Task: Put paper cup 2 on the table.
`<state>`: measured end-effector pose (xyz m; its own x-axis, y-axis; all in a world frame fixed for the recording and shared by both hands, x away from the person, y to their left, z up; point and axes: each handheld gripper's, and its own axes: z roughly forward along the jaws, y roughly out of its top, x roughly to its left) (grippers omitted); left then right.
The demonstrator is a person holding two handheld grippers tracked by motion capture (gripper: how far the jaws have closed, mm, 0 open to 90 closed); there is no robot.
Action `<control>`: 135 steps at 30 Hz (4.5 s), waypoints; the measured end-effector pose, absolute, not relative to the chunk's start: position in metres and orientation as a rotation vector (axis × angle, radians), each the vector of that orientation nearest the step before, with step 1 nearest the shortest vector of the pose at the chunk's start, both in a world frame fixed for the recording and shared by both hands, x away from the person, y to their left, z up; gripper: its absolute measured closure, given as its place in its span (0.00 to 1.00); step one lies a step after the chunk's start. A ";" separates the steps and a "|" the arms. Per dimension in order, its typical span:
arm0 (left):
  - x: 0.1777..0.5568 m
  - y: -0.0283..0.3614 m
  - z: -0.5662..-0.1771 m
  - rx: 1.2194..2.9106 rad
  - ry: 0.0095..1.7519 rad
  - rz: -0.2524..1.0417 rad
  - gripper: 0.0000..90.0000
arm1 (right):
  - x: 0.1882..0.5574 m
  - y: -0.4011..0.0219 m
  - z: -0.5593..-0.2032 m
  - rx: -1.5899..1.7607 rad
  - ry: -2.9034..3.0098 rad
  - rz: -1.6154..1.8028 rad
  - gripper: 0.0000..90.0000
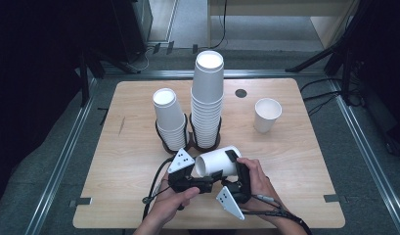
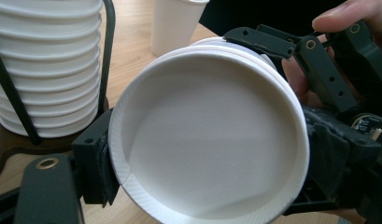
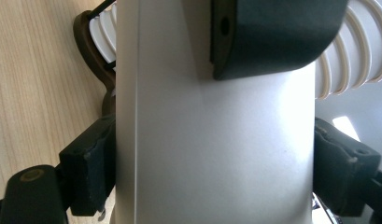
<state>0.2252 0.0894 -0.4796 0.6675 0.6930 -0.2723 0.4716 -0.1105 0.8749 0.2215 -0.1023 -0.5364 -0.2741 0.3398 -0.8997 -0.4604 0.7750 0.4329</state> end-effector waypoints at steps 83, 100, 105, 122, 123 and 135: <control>0.206 0.099 -0.477 1.426 0.762 0.577 0.26 | 0.196 -0.131 -0.448 0.966 1.566 1.791 0.03; 0.203 0.094 -0.483 1.382 0.729 0.588 0.26 | 0.203 -0.130 -0.459 1.620 1.364 2.092 0.01; 0.203 0.092 -0.484 1.389 0.720 0.590 0.26 | 0.206 -0.129 -0.464 1.811 1.314 2.208 0.00; 0.197 0.076 -0.491 1.422 0.699 0.573 0.26 | 0.216 -0.133 -0.477 2.225 1.160 2.317 0.00; 0.197 0.075 -0.491 1.427 0.696 0.575 0.26 | 0.216 -0.133 -0.478 2.250 1.150 2.319 0.00; 0.189 0.063 -0.494 1.449 0.652 0.578 0.26 | 0.221 -0.134 -0.481 2.305 1.094 2.369 0.00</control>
